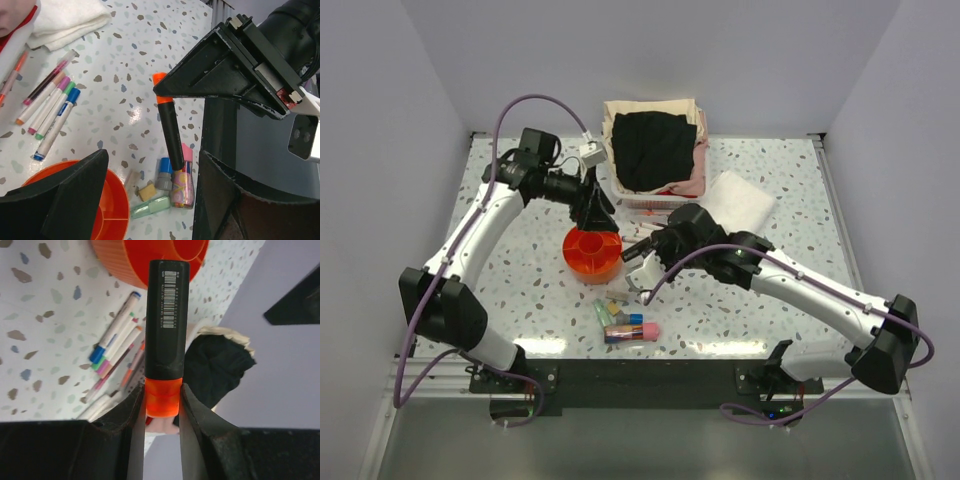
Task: Sort the stationery into containers
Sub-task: Place the pen in the storage box.
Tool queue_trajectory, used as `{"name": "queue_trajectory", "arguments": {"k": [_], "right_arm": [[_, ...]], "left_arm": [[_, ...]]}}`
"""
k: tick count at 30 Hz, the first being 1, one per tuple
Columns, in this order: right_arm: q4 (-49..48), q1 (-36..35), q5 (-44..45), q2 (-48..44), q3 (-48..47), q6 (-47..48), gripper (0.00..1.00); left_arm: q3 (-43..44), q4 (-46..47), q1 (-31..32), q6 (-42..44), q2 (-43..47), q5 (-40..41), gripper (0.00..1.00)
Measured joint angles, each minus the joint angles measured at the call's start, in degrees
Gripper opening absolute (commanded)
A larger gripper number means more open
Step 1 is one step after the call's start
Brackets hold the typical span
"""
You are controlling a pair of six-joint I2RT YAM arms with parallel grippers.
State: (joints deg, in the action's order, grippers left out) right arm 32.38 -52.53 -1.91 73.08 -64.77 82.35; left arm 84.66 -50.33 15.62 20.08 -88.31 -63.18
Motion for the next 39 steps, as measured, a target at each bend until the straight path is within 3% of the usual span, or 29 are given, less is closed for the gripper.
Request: {"name": "queue_trajectory", "arguments": {"k": [14,18,20,21,23,24,25,31,34,36,39], "right_arm": [[-8.09,-2.27,-1.22,3.43,-2.62,14.97,0.08],[-8.94,-2.64,-0.63,4.63,-3.41,15.67,0.08],[-9.25,-2.58,-0.26,4.94,-3.69,15.72,0.13],[-9.31,-2.58,0.00,5.03,-3.72,15.78,0.20],[-9.49,-2.58,0.76,5.14,-3.69,15.91,0.33],[-9.60,-2.58,1.22,5.14,-3.61,15.93,0.42],[-10.05,-2.60,1.62,5.11,-3.37,15.89,0.46],[-12.28,-2.16,5.27,4.07,-1.95,11.13,0.54],[-11.17,-0.04,6.95,2.23,-2.82,2.78,0.55],[-9.73,2.12,7.74,1.40,-5.11,-3.67,0.55],[-8.98,5.18,9.01,0.09,-8.74,-14.03,0.55]], "left_arm": [[-1.09,0.92,5.55,-2.58,-4.39,2.51,0.65],[-0.68,0.85,6.49,-2.95,-5.46,3.23,0.44],[-0.50,0.85,6.60,-3.19,-5.60,3.13,0.36],[-0.44,0.83,6.69,-3.34,-5.60,2.91,0.20],[-0.26,0.66,6.82,-3.91,-5.62,2.51,0.01],[-0.17,0.72,6.95,-3.91,-5.62,2.80,0.00],[-0.09,0.83,6.93,-4.11,-5.62,2.86,0.00],[-0.02,1.11,6.80,-3.45,-5.57,5.07,0.00],[-0.39,1.70,5.27,-2.43,-5.38,5.75,0.00],[-4.22,6.56,2.23,-2.95,-3.43,5.70,0.00],[-17.20,20.33,-4.24,-5.75,3.74,6.64,0.00]]}}
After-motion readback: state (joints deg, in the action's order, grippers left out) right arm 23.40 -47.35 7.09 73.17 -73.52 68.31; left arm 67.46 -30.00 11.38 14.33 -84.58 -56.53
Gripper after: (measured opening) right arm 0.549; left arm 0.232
